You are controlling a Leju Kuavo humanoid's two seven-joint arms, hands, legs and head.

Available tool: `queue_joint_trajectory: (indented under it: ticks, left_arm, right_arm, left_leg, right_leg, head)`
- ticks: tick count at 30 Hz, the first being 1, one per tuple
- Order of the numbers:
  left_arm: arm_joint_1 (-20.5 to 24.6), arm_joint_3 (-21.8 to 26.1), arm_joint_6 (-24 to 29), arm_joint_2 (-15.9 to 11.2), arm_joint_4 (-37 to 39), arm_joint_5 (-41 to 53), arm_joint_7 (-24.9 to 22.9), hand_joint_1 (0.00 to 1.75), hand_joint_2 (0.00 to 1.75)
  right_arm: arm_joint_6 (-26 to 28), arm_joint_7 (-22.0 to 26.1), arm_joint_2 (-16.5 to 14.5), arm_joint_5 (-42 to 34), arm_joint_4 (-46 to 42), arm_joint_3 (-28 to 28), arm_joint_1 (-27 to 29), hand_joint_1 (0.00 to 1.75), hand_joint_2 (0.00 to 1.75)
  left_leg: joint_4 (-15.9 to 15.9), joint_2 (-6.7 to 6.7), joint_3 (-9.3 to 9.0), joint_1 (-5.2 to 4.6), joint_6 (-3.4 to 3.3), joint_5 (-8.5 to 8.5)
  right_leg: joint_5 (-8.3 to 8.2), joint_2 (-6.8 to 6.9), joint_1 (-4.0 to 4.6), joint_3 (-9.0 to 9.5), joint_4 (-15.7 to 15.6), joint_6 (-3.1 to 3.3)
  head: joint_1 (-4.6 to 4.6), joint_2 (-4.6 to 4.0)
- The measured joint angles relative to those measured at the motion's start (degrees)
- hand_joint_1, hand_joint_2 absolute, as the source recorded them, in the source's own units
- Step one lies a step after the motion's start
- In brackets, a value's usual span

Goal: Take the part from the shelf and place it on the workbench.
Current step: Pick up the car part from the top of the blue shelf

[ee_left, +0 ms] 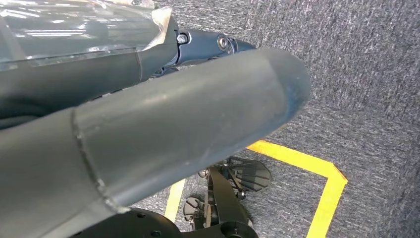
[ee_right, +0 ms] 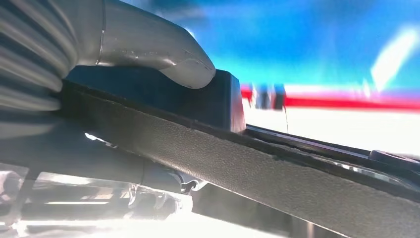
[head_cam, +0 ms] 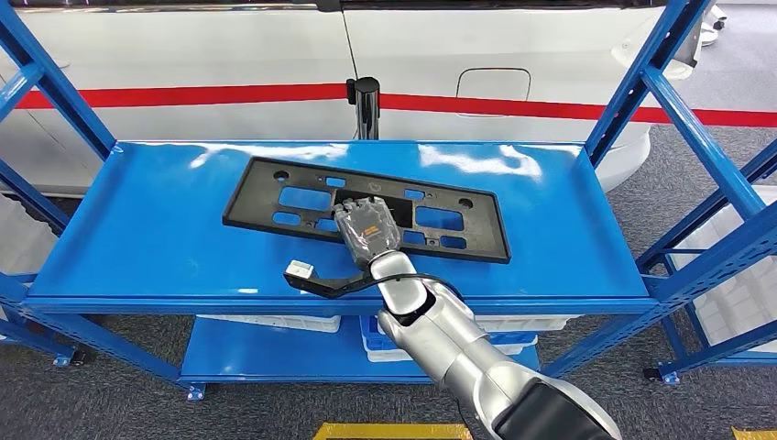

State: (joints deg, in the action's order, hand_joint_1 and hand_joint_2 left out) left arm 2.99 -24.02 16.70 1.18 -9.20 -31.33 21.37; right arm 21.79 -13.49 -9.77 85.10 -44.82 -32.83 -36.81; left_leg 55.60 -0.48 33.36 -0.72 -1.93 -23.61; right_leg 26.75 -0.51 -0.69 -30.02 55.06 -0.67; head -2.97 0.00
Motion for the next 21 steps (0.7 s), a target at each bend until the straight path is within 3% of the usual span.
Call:
queue_joint_trajectory:
  ticks: [3, 6, 8, 11, 15, 17, 21]
  left_arm:
    - [-0.01, -0.14, 0.1, 0.0, 0.0, -0.02, 0.22, 0.0, 0.0]
    - [-0.03, -0.21, 0.51, 0.03, 0.0, -0.25, 0.33, 0.0, 0.0]
    - [-0.05, -0.22, 0.77, 0.07, 0.0, -0.51, 0.49, 0.0, 0.0]
    - [-0.06, -0.2, 0.79, 0.11, 0.0, -0.69, 1.11, 0.0, 0.0]
    - [-0.11, -0.19, 0.39, 0.15, 0.0, -1.22, 2.4, 0.0, 1.75]
    - [-0.13, -0.17, -0.17, 0.15, 0.0, -1.54, 3.44, 0.0, 1.75]
    - [-0.13, -0.16, -0.79, 0.15, 0.0, -1.63, 4.16, 0.0, 1.75]
  right_arm:
    - [6.81, 6.34, 0.31, -6.82, -7.62, 1.47, 1.42, 1.75, 1.75]
    - [11.13, 14.97, 0.6, -18.93, -16.35, 2.59, 2.88, 1.75, 1.75]
    - [12.11, 20.6, 0.89, -29.38, -21.49, 3.04, 3.76, 1.75, 1.75]
    - [9.01, 28.87, 1.51, -48.23, -28.05, 3.75, 5.06, 1.75, 1.75]
    - [0.63, 38.61, 2.34, -72.34, -34.75, 5.22, 7.24, 1.75, 1.75]
    - [-2.28, 41.34, 2.67, -79.27, -37.48, 6.0, 8.25, 1.75, 1.75]
    - [-4.23, 42.68, 3.23, -83.12, -41.36, 6.85, 9.66, 1.75, 1.75]
  left_leg:
    - [0.0, 0.01, 0.04, 0.01, 0.0, 0.0]
    - [0.0, -0.01, 0.08, 0.02, 0.01, 0.0]
    - [-0.01, -0.02, 0.08, 0.02, 0.01, -0.01]
    - [0.0, -0.02, 0.08, 0.02, 0.01, -0.01]
    - [0.0, -0.04, 0.09, 0.0, 0.01, -0.01]
    - [0.0, -0.04, 0.09, 0.0, 0.01, -0.01]
    - [0.0, -0.02, 0.09, 0.0, 0.01, -0.01]
  right_leg:
    - [0.0, 0.0, 0.01, -0.05, 0.0, 0.0]
    - [0.03, 0.01, 0.01, -0.08, 0.0, -0.01]
    - [0.07, 0.01, 0.01, -0.08, 0.0, -0.06]
    - [0.09, 0.0, 0.01, -0.08, 0.0, -0.1]
    - [0.08, 0.01, 0.01, -0.07, 0.0, -0.11]
    - [0.08, 0.01, 0.01, -0.06, 0.0, -0.11]
    - [0.08, 0.01, 0.01, -0.07, -0.01, -0.11]
  head:
    - [0.0, 0.0]
    - [0.0, 0.0]
    - [0.0, 0.0]
    - [0.0, 0.0]
    - [0.0, 0.0]
    - [0.0, 0.0]
    - [0.0, 0.0]
